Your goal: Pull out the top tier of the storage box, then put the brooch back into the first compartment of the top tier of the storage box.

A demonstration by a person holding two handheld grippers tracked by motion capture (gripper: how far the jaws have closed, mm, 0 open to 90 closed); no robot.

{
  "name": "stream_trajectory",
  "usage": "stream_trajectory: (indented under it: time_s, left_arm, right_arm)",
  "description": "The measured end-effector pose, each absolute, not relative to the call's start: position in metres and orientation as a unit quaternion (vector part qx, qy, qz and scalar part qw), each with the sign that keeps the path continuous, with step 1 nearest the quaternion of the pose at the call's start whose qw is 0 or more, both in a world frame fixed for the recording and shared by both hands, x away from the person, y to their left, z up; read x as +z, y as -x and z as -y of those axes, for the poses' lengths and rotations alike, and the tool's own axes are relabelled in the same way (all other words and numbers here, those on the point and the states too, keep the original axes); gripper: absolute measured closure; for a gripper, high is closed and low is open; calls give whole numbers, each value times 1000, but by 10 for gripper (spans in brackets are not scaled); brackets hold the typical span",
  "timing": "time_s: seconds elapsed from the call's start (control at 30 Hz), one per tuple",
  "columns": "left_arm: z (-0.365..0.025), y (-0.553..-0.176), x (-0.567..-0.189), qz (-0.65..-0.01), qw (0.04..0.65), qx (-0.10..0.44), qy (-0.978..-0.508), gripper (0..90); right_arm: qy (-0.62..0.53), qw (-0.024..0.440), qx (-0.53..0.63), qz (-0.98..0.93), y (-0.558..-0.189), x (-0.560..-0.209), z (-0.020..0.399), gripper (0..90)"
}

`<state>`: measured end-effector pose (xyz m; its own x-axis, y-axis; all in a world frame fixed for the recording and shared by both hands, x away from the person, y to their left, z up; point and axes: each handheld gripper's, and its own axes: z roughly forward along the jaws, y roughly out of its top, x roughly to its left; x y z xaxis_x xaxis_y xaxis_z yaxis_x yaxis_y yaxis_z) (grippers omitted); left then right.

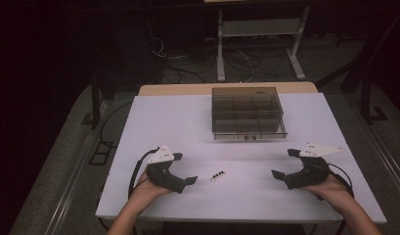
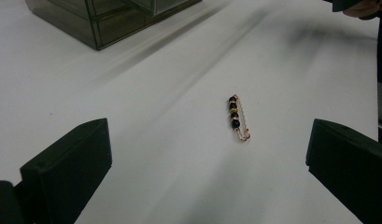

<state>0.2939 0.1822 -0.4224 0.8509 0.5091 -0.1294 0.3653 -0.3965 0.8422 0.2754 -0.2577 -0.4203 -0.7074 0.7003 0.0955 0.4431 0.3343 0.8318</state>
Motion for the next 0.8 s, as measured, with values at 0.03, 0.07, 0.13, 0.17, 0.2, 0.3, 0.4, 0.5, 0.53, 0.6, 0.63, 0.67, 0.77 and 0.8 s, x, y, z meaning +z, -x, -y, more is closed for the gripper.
stream_trajectory:
  time_s: [0.03, 0.07, 0.13, 0.17, 0.2, 0.3, 0.4, 0.5, 0.53, 0.6, 0.63, 0.67, 0.77, 0.8]
  left_arm:
    - [-182, -294, -422, -263, 483, 74, -832, 0]
    - [-182, -294, -422, -263, 483, 74, -832, 0]
    - [-182, -294, -422, -263, 482, 74, -832, 0]
    - [-182, -294, -423, -264, 482, 74, -832, 0]
    - [-182, -294, -423, -264, 482, 74, -833, 0]
    - [-182, -294, -423, -263, 481, 74, -833, 0]
    - [-181, -294, -423, -263, 480, 75, -834, 0]
    - [-181, -293, -423, -262, 480, 75, -834, 0]
    - [-181, -293, -423, -262, 480, 75, -834, 0]
    - [-181, -293, -423, -262, 480, 76, -834, 0]
    - [-181, -293, -423, -262, 479, 76, -834, 0]
    - [-181, -293, -423, -261, 479, 76, -835, 0]
    - [-180, -294, -423, -261, 479, 76, -835, 0]
    - [-180, -294, -423, -261, 479, 76, -834, 0]
  right_arm:
    - [-354, 141, 453, -806, -274, -421, 257, 1]
    - [-354, 140, 453, -806, -273, -423, 257, 1]
    - [-354, 139, 449, -808, -270, -426, 258, 2]
    - [-354, 141, 447, -809, -269, -427, 258, 2]
    - [-355, 141, 448, -808, -269, -429, 259, 2]
    - [-358, 141, 449, -807, -265, -433, 262, 2]
    - [-360, 141, 454, -803, -263, -436, 265, 2]
    - [-361, 137, 458, -801, -261, -439, 267, 2]
    - [-361, 137, 459, -800, -260, -440, 267, 2]
    - [-359, 135, 459, -801, -259, -441, 268, 2]
    - [-359, 135, 459, -801, -259, -441, 268, 2]
    - [-358, 135, 459, -802, -259, -441, 268, 2]
    - [-360, 135, 461, -800, -260, -442, 269, 2]
    - [-360, 135, 461, -800, -260, -442, 269, 2]
